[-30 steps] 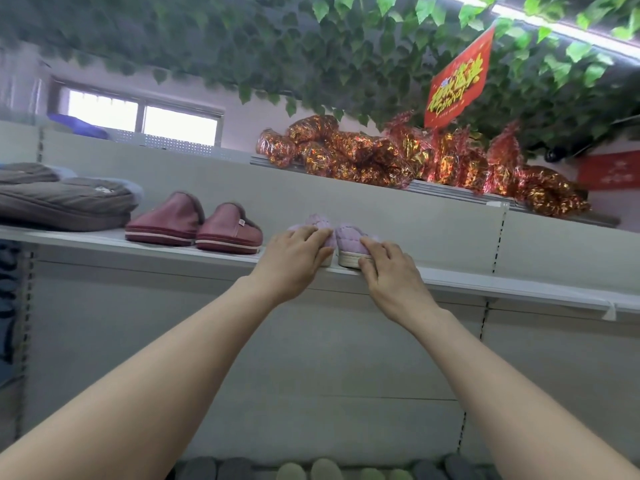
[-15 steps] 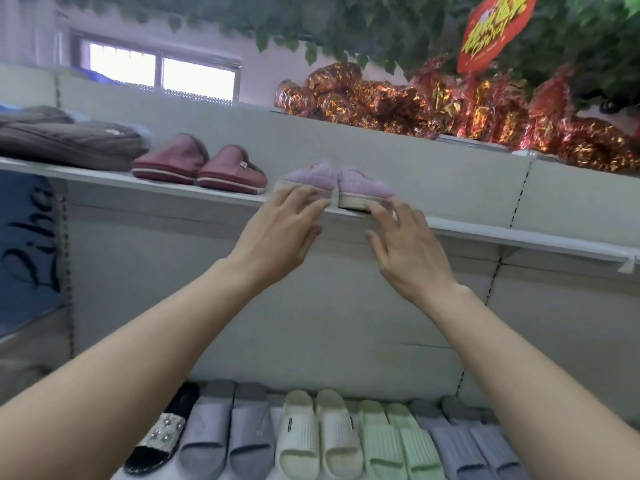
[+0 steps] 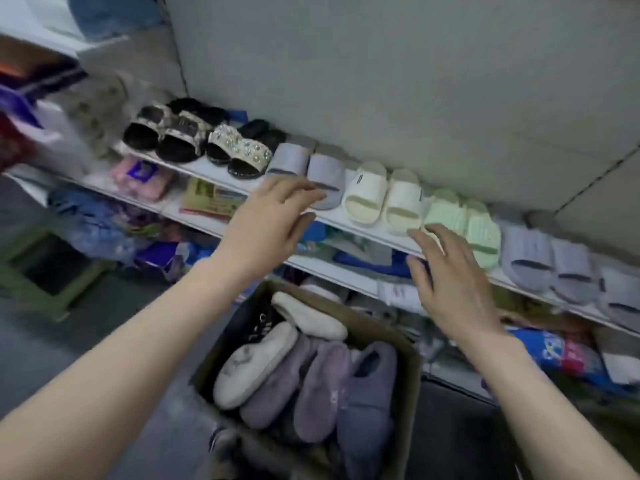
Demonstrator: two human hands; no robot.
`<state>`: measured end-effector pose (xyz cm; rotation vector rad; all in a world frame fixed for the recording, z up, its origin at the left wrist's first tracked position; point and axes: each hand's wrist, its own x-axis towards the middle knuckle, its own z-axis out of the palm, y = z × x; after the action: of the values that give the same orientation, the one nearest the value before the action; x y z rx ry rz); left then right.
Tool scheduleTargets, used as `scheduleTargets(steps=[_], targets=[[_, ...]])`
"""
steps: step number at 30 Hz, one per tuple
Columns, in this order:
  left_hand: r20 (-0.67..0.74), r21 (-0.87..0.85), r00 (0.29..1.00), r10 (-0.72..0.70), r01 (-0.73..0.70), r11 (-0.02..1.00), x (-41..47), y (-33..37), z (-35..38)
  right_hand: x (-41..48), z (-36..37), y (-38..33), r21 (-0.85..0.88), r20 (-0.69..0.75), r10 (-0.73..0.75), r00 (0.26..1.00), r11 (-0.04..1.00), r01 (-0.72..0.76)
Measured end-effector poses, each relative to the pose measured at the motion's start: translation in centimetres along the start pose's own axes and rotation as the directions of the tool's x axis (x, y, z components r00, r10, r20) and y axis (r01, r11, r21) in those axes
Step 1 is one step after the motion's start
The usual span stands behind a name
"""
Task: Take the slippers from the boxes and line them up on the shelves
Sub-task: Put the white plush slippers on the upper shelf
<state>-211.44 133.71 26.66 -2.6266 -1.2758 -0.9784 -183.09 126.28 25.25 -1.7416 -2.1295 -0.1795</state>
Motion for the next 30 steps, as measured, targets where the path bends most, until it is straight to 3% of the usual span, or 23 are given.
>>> scheduleTargets(steps=[5,8,12,16,22,26,30], targets=[[0.251,-0.091,0.931,-0.264,0.294,0.951,-14.5,-0.1,7.1,-9.1,11.1,-1.5,0.135,0.295,0.027,0.955,0.988,-0.069],[0.433,-0.061,0.812,-0.392,0.46,0.886,-22.0,0.2,10.2,-12.9,16.9,-3.1,0.184,0.558,0.082,0.826,0.958,-0.219],[0.556,0.044,0.67,-0.492,0.567,0.823,-27.9,0.0,12.7,-12.7,22.9,-4.2,0.164,0.684,0.113,0.72,0.939,-0.303],[0.608,0.115,0.61,-0.508,0.566,0.817,-30.6,-1.2,15.5,-8.9,29.4,-3.4,0.042,0.678,0.196,0.708,0.952,-0.304],[0.682,0.197,0.53,-0.504,0.53,0.825,-33.7,-3.5,21.7,-6.7,38.2,-4.3,-0.045,0.642,0.128,0.756,0.991,-0.129],[0.663,0.314,0.503,-0.554,0.486,0.816,-33.4,-3.9,23.6,-6.7,40.4,-4.1,-0.089,0.497,0.093,0.863,0.994,-0.056],[0.651,0.377,0.467,-0.599,0.486,0.789,-32.5,-3.4,24.1,-5.2,38.3,-3.4,0.004,0.355,0.11,0.928,0.993,-0.119]])
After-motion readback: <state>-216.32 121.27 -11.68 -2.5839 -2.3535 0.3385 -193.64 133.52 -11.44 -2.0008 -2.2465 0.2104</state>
